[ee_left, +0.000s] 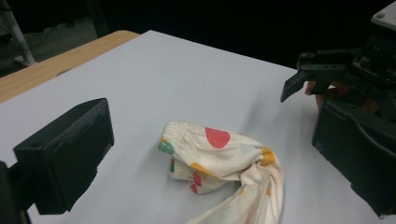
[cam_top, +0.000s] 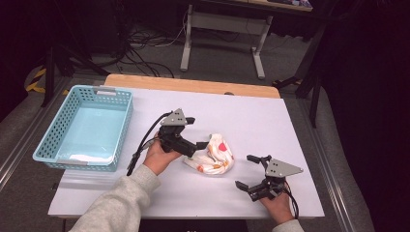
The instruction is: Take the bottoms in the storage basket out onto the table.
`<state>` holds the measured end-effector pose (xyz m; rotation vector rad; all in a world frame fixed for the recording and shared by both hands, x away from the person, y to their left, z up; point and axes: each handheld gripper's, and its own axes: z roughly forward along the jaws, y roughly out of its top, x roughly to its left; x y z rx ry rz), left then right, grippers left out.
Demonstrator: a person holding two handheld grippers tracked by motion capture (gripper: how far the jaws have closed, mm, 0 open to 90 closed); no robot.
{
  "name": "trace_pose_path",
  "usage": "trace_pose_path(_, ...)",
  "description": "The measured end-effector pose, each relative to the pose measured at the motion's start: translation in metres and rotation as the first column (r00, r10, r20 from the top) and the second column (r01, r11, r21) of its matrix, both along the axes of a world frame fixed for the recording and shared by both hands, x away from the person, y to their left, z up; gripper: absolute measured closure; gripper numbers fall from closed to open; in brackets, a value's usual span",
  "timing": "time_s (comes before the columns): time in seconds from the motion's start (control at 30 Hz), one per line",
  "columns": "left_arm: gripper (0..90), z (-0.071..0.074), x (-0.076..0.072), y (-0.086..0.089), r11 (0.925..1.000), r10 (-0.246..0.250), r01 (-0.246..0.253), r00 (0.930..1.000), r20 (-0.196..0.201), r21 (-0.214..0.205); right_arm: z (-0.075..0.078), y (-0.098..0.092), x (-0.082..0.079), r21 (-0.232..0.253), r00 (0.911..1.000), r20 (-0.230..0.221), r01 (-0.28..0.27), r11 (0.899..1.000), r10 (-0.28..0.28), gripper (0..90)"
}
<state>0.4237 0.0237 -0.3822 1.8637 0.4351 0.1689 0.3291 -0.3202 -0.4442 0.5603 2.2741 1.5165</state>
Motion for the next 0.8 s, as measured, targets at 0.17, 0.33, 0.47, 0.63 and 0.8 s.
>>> trace_pose_path(0.17, 0.2, 0.006, -0.003, 0.004, 1.0, 0.01, -0.01, 0.9999, 0.011, -0.002, 0.0, 0.0, 0.0, 0.0, 1.0, 0.0, 0.001, 1.0, -0.001, 0.5)
trace_pose_path(0.33, 0.3, 0.012, -0.005, 0.013, 0.9996, 0.027, -0.028, 0.9992, 0.029, 0.004, 0.0, 0.0, 0.0, -0.001, 1.0, 0.0, 0.0, 1.0, 0.0, 0.5)
trace_pose_path(0.47, 0.3, 0.018, -0.01, 0.023, 0.9991, 0.038, -0.039, 0.9986, 0.036, 0.014, 0.0, 0.0, 0.0, 0.0, 1.0, 0.0, 0.0, 1.0, 0.0, 0.5)
trace_pose_path(0.63, 0.3, 0.018, -0.015, 0.036, 0.9979, 0.055, -0.056, 0.9975, 0.044, 0.03, 0.0, 0.0, 0.0, 0.0, 1.0, -0.001, 0.001, 1.0, -0.001, 0.5)
trace_pose_path(0.8, 0.2, 0.013, -0.022, 0.046, 0.9975, 0.063, -0.064, 0.9972, 0.041, 0.031, 0.0, 0.0, 0.0, -0.001, 1.0, -0.002, 0.0, 1.0, 0.0, 0.5)
